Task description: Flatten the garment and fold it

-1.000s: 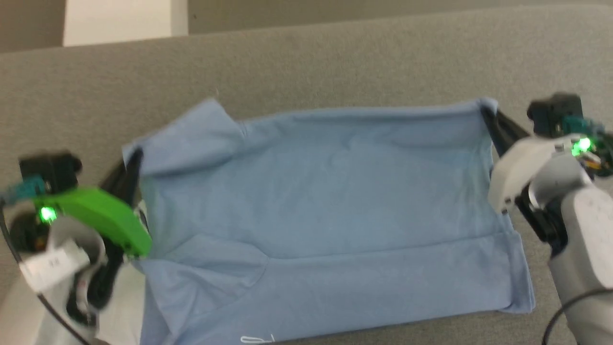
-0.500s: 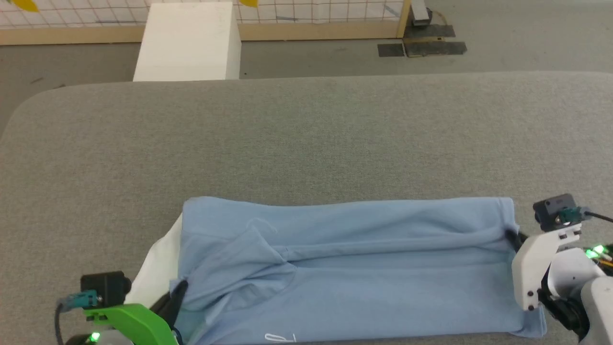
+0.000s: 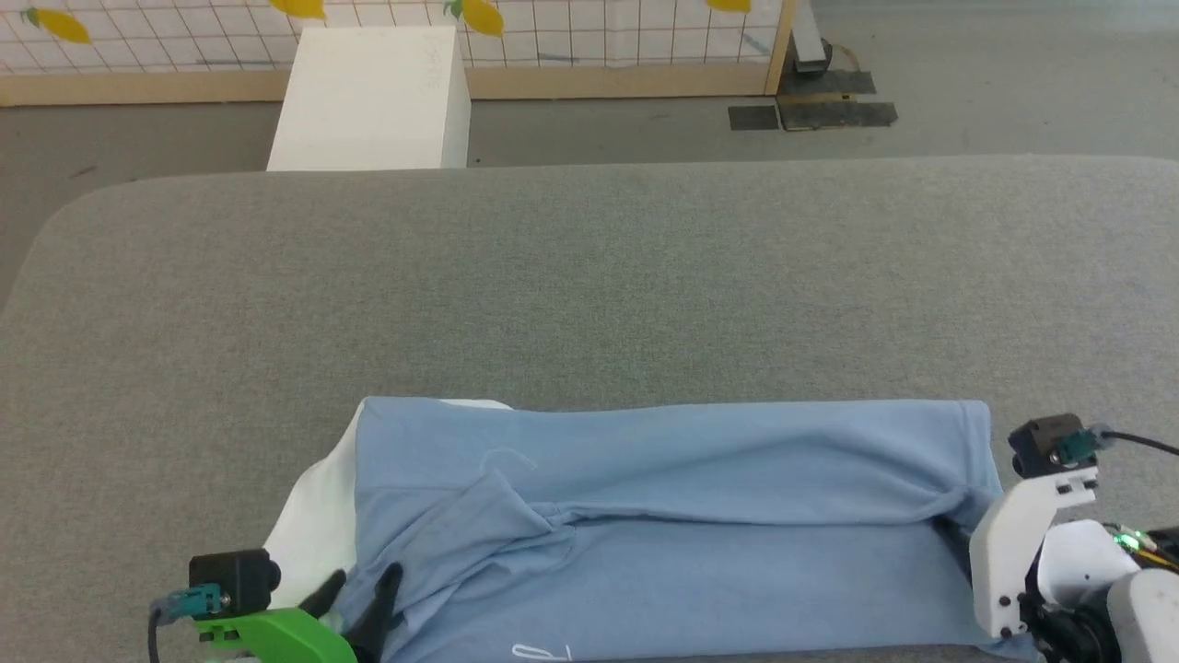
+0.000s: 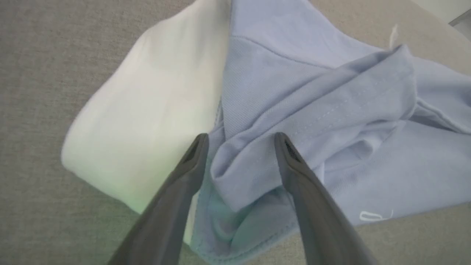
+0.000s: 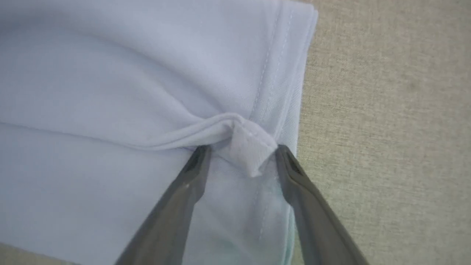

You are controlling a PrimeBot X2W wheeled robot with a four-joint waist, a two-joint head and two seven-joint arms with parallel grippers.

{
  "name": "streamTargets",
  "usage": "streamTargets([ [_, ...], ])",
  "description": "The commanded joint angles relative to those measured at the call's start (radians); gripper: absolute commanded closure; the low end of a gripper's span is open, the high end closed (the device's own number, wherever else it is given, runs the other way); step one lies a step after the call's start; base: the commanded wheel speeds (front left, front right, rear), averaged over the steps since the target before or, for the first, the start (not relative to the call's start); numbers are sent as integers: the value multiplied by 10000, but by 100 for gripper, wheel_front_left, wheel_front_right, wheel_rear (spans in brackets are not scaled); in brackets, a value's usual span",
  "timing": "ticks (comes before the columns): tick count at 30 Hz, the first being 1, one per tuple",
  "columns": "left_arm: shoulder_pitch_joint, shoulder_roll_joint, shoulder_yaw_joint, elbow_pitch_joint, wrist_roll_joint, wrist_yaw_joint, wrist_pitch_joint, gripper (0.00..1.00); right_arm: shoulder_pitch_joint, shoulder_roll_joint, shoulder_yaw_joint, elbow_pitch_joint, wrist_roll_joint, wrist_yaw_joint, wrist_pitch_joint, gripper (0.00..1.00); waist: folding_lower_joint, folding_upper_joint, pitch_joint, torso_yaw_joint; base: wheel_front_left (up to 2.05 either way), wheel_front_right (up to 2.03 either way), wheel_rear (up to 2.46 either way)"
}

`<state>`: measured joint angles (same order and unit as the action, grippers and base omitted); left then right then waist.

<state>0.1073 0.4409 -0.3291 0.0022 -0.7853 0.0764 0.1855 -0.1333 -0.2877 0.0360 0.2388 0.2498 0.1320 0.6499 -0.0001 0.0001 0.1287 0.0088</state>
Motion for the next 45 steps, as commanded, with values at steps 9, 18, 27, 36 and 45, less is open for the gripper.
streamTargets([
  [9,-548,-549,535,200,1204,266,-2989,0,1310,1166,-1392,-1545,17,-13,-1628,0,1,-1,-493,210,0,0,0],
  [18,-1822,-921,741,1085,2763,490,-4419,0,1536,2149,-2483,-1868,-359,-13,-3442,0,1,-1,-759,289,0,0,0],
  [27,-2563,-1618,1370,1703,3851,8,-4470,0,938,2369,-3373,-527,-515,-13,-3615,0,1,-1,-915,209,0,0,0],
  [36,-2460,-2163,1778,2161,4311,-498,-4471,0,-29,2373,-3676,1713,-978,-13,-2056,0,1,-1,-1026,138,0,0,0],
  [45,-2434,-2425,2088,2403,4559,-802,-4472,0,-352,2374,-3272,2593,-1076,-13,-131,87,1,-1,-1019,161,0,0,0],
])
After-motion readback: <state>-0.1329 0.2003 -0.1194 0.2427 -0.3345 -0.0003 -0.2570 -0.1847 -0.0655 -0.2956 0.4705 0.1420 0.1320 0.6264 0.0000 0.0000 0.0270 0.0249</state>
